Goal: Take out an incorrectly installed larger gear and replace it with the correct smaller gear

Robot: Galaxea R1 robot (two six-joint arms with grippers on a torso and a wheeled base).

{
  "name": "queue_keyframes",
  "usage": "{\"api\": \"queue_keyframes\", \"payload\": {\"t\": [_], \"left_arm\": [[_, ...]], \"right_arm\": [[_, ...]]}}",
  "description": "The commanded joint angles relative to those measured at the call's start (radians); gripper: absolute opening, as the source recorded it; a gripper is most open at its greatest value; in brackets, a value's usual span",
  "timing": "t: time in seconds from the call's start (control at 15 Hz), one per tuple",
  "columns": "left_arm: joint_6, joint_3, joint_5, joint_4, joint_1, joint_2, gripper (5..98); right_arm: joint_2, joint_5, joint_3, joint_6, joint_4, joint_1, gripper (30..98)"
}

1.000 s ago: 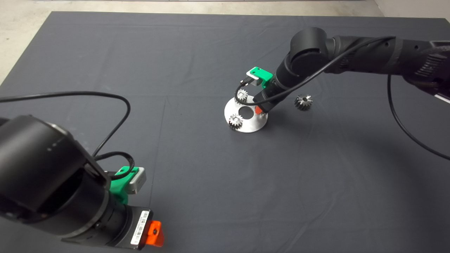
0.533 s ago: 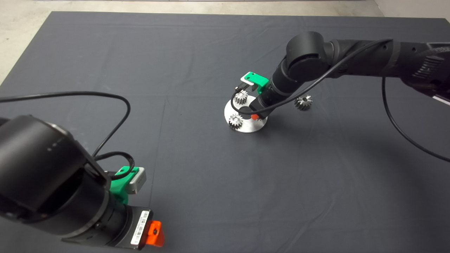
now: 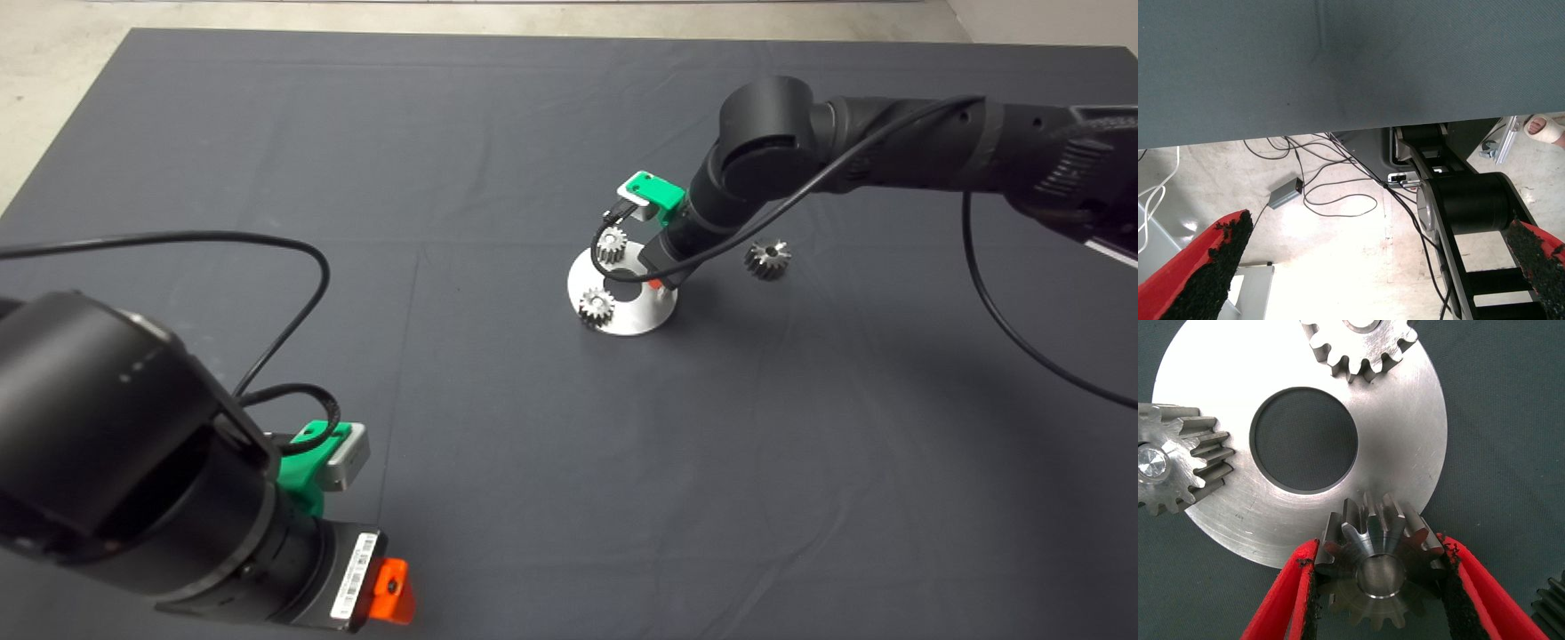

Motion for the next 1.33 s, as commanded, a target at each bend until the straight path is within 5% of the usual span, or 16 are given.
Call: {"api": "queue_keyframes", "payload": {"t": [0.0, 0.73, 1.27], "left_arm": [[-0.003, 0.017, 0.012, -0.019, -0.006, -0.003, 98.2], [-0.003, 0.017, 0.012, -0.019, -0.006, -0.002, 98.2], [-0.002, 0.017, -0.005, -0.019, -0.006, -0.005, 98.2]], "right_arm": [[-0.001, -0.014, 0.007, 0.0, -0.033, 0.028, 40.3], [-0.036, -0.024, 0.01, 0.012, -0.03, 0.025, 40.3], [-0.05, 0.05, 0.009, 0.04, -0.024, 0.025, 40.4]]}}
